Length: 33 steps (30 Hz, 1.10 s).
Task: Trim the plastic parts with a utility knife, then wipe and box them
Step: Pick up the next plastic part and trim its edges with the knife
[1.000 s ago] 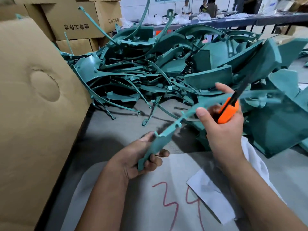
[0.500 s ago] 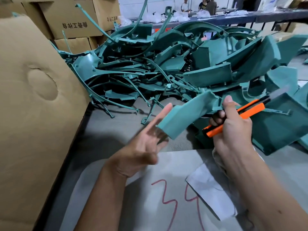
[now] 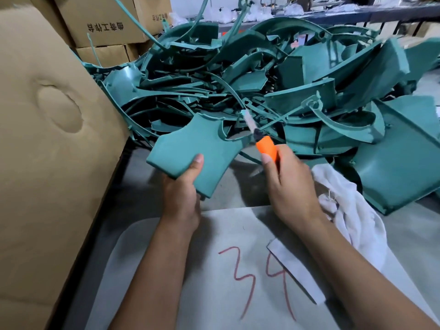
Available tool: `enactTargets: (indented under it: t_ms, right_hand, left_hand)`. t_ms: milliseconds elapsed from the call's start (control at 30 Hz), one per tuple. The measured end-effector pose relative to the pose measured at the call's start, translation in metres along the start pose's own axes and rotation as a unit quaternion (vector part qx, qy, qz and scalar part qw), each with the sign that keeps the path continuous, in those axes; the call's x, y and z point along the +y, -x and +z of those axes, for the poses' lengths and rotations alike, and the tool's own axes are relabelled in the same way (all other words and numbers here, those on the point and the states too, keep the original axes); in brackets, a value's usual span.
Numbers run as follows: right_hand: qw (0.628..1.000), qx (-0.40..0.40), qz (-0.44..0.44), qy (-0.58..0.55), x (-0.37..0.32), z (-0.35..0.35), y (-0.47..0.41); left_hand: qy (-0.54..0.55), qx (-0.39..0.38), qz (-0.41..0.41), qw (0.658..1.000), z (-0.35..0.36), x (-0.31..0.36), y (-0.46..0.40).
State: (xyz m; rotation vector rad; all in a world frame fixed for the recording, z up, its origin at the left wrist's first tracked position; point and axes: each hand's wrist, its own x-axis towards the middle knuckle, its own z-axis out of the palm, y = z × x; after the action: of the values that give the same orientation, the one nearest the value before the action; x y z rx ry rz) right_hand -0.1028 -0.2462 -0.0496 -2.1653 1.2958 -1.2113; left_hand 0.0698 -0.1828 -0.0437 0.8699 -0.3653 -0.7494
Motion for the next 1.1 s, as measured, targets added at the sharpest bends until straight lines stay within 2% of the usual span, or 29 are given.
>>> enactTargets:
  t_ms: [167, 333, 433, 667, 967, 1100]
  right_hand:
    - [0.995, -0.053, -0.059, 0.061, 0.002, 0.004, 0.002]
    - [0.995, -0.053, -0.029, 0.084, 0.003, 0.005, 0.0]
    - [0.991, -0.012, -0.046, 0.123, 0.003, 0.005, 0.0]
    - [0.983, 0.084, -0.005, 0.161, 0.013, -0.008, -0.006]
    - [0.974, 0.135, -0.001, 0.182, 0.015, -0.011, -0.007]
    - [0.97, 0.172, -0.001, 0.171, 0.02, -0.018, -0.011]
  left_hand:
    - [0.0, 0.015, -0.008, 1.0, 0.0, -0.001, -0.001]
    - [0.011, 0.034, -0.002, 0.999, 0.001, 0.001, -0.001]
    - [0.004, 0.046, 0.002, 0.999, 0.001, 0.004, -0.001]
    - [-0.029, 0.064, 0.016, 0.997, -0.002, 0.01, -0.003]
    - [-0.057, 0.075, 0.034, 0.995, -0.011, 0.013, -0.01]
    - [-0.052, 0.106, 0.068, 0.991, -0.02, 0.017, -0.018]
